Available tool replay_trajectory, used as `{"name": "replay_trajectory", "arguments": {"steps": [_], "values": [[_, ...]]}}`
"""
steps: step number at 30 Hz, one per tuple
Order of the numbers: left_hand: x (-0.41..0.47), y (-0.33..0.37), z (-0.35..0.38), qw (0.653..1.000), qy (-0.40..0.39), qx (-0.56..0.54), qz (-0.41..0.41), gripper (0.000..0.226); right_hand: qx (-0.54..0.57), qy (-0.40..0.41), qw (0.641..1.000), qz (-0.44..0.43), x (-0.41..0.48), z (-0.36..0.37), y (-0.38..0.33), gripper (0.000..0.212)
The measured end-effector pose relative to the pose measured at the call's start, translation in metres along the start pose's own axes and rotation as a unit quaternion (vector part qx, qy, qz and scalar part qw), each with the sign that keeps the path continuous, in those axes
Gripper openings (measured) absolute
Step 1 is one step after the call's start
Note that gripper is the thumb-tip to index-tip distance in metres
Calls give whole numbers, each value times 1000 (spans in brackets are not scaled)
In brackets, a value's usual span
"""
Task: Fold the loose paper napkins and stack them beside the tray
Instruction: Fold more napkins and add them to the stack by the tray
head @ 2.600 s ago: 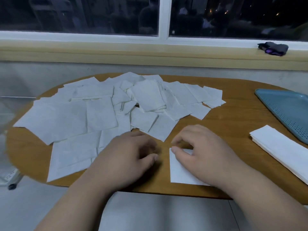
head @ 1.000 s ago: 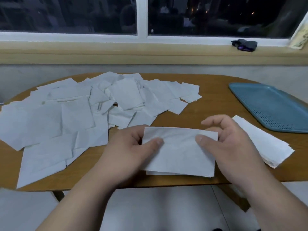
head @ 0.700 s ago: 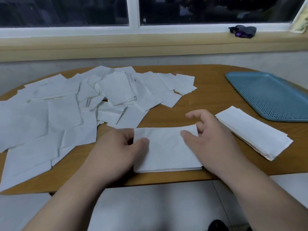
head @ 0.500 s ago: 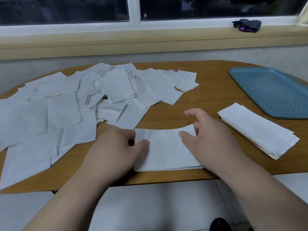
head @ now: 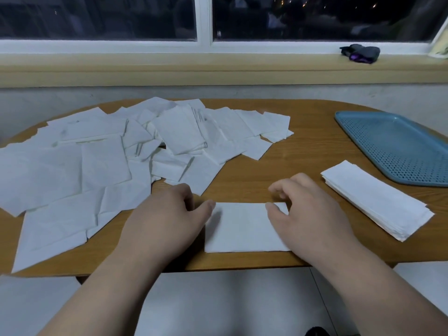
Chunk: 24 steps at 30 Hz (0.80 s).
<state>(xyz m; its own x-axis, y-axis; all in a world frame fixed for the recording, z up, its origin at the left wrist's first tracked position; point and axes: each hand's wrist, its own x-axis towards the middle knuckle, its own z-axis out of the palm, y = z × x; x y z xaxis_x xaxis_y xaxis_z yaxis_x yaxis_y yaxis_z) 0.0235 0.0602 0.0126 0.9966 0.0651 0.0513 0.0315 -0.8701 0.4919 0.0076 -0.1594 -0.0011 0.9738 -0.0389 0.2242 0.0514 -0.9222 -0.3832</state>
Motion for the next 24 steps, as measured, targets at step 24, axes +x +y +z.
{"name": "replay_trajectory", "arguments": {"steps": [24], "values": [[28, -58, -35, 993, 33, -102, -55, 33, -47, -149, 983, -93, 139, 69, -131, 33]]}}
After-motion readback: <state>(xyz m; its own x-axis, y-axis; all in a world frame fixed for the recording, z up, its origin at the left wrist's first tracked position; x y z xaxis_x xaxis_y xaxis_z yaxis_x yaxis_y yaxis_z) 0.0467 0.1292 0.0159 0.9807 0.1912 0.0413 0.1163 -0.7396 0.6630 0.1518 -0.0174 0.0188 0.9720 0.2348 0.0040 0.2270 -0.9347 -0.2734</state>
